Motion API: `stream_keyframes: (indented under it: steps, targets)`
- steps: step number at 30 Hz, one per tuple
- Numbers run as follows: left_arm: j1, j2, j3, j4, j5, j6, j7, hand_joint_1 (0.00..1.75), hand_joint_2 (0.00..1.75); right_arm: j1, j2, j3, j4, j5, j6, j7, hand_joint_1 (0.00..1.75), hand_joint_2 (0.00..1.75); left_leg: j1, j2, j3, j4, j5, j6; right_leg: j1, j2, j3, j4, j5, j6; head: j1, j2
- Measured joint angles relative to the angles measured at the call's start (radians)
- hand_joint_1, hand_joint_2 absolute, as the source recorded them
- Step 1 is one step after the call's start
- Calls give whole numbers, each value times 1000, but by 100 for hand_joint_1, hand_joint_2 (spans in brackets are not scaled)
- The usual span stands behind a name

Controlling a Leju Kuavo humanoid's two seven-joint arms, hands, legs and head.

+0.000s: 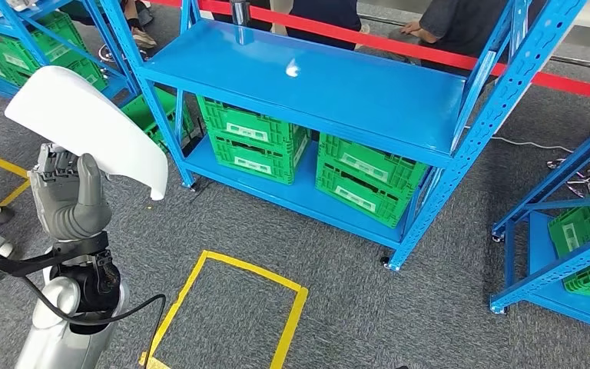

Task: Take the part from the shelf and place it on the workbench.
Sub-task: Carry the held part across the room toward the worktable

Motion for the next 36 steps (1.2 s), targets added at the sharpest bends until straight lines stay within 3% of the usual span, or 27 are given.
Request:
stream_keyframes:
  steps: [2,4,5,6,7,9,11,13,15,17,19,21,22,23,24,26,28,30,31,33,34,36]
  targets:
    - [0,2,0,0,0,0,0,175,175,-1,1,1,0,0,0,0,0,0,3,29,-21,47,-32,-12,-4,-18,1,-3,4,-12,-2,0]
    - [1,3,-1,0,0,0,-1,175,175,2,2,2,1,-1,0,0,0,0,7,63,-76,170,-99,-24,-3,-37,0,-3,4,-18,-4,0]
    - [2,4,-1,1,0,0,-1,175,175,3,2,2,1,-2,0,0,0,0,9,69,-106,237,-128,-28,-1,-47,0,-3,4,-18,-4,0]
    - [3,4,-1,2,0,1,-1,175,175,4,2,2,1,-4,0,0,0,0,11,72,-125,280,-140,-31,0,-58,-1,-3,3,-18,-4,0]
    - [4,4,-1,3,0,1,-1,175,175,5,2,3,2,-6,0,-1,0,0,12,75,-125,285,-134,-32,0,-69,-1,-3,3,-18,-4,0]
    - [2,5,-2,5,0,2,-1,175,175,5,4,3,2,-11,0,-2,0,0,13,92,-68,184,-79,-27,1,-89,2,-3,1,-18,-4,0]
    - [-2,6,-3,5,1,2,-1,175,175,5,6,3,2,-14,-1,-4,0,0,5,132,2,53,-38,-17,7,-106,4,-2,-2,-14,-4,0]
    - [-6,7,-4,5,2,2,-1,175,175,5,6,4,2,-16,-3,-6,0,0,-5,145,22,6,-33,-5,13,-123,5,-3,-5,-7,-3,0]
    - [-7,8,-4,6,3,3,-2,175,175,4,7,4,2,-18,-5,-9,0,0,-5,122,19,1,-28,8,14,-137,5,-4,-9,3,-3,0]
    - [-9,8,-5,6,3,4,-2,175,175,2,7,4,2,-18,-6,-10,0,0,0,100,23,-10,-19,21,11,-109,-8,28,-31,6,-1,0]
    - [-12,8,-6,6,3,4,-2,175,175,3,7,4,3,-18,-8,-12,0,0,2,79,24,-15,-13,28,9,-59,-64,146,-84,-2,1,0]
    - [-11,7,-7,8,4,4,-2,175,175,8,7,4,4,-18,-9,-12,0,0,1,52,21,-14,-12,30,9,-40,-131,278,-126,-5,1,0]
    - [-10,7,-8,10,4,4,-2,175,175,11,7,5,4,-18,-9,-11,0,0,0,37,21,-13,-12,30,9,-37,-146,299,-126,-1,1,0]
    - [-9,7,-8,12,4,4,-2,175,175,12,7,5,5,-18,-9,-11,0,0,0,22,22,-12,-13,30,8,-34,-140,278,-108,7,1,0]
    - [-8,7,-9,13,4,4,-2,175,175,12,7,5,5,-19,-9,-11,0,0,0,8,23,-10,-13,29,7,-27,-117,218,-77,15,1,0]
    - [-8,7,-9,14,4,4,-2,175,175,11,6,5,6,-19,-9,-11,0,0,-2,-18,20,-5,-15,24,3,13,-57,73,-15,21,1,0]
    - [-7,8,-9,14,4,5,-2,175,175,10,5,5,7,-19,-10,-11,0,0,-3,-39,12,1,-16,15,3,36,-30,10,11,13,0,0]
    - [-4,9,-9,15,5,7,-2,175,175,7,7,5,7,-19,-10,-12,0,0,-2,-55,5,3,-15,6,4,16,-28,9,13,2,0,0]
    - [-3,10,-9,15,5,8,-2,175,175,5,8,5,7,-19,-10,-12,0,0,-2,-44,2,9,-20,1,2,7,-26,8,14,-4,-1,0]
    - [-4,12,-9,15,5,9,-2,175,175,4,9,5,8,-19,-10,-12,0,0,-2,13,-27,72,-57,-11,-3,-15,-21,5,14,-19,-4,0]
    - [-4,13,-9,15,5,10,-2,175,175,5,8,5,8,-19,-10,-12,0,0,0,46,-56,134,-88,-17,0,-26,-18,5,11,-25,-6,0]
    - [-2,14,-9,16,5,10,-2,175,175,9,9,5,8,-19,-10,-12,0,0,7,70,-125,268,-141,-25,3,-51,-17,5,8,-32,-7,0]
